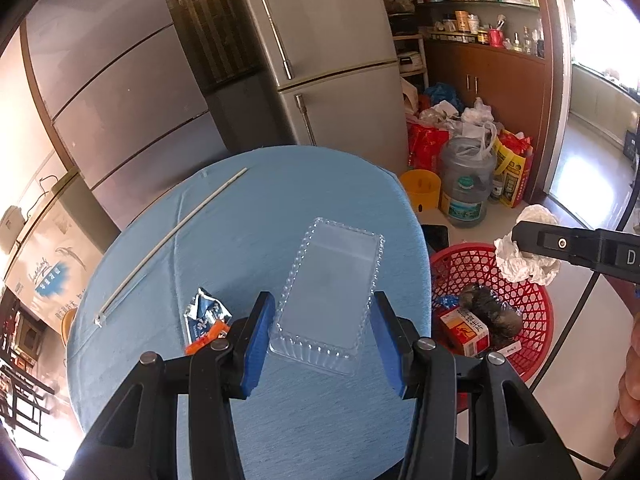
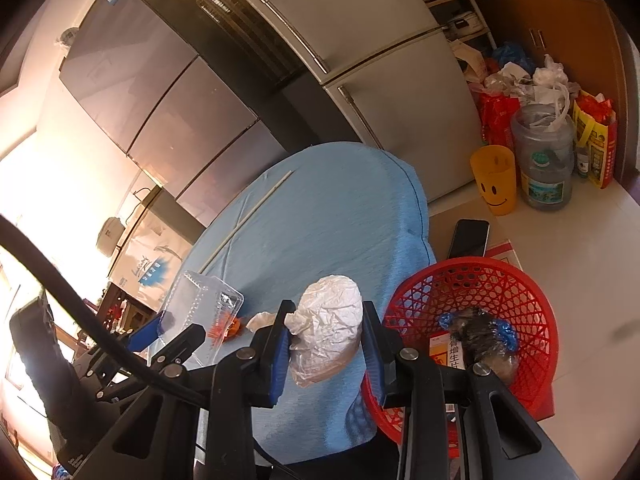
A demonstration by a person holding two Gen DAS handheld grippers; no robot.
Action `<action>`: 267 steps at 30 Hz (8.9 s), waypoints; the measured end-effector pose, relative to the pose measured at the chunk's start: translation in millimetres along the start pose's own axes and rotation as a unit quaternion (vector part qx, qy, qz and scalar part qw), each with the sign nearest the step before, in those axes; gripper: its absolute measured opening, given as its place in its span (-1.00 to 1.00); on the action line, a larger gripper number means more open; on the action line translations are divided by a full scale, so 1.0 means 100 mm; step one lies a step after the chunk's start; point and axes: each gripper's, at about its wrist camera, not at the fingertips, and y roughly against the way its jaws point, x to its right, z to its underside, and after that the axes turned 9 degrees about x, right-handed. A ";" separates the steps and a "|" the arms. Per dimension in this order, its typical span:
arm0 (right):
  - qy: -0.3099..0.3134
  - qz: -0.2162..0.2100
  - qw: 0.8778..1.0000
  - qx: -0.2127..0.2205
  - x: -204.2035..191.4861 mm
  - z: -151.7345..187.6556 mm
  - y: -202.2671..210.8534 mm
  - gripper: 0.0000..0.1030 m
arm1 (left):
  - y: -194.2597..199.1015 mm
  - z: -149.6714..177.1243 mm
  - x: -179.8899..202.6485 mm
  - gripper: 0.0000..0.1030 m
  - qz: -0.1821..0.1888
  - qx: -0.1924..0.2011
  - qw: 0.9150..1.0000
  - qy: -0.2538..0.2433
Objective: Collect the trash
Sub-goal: 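Carry the tissue and clear tray with both tools over the red basket, then open both tools to drop the tissue and clear tray into the basket, then move both tools back over the table toward the blue and orange wrappers, then grasp the blue toothpaste wrapper with the right tool while the left tool grasps the orange wrapper, then open the right tool, releasing the blue wrapper onto the table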
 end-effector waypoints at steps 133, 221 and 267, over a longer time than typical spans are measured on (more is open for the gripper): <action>0.100 0.046 0.993 0.034 -0.41 0.23 0.08 0.27 | 0.14 0.76 -0.98 0.34 -0.065 -0.075 0.991 0.091; 0.008 -0.063 0.987 -0.148 -0.76 0.30 -2.53 -0.50 | -1.66 0.89 -1.99 0.34 0.147 -0.159 0.974 0.070; 0.110 -0.111 0.986 -0.062 -1.34 0.50 -0.97 -0.50 | 0.08 0.66 -1.58 -0.35 -0.066 -0.034 0.996 0.056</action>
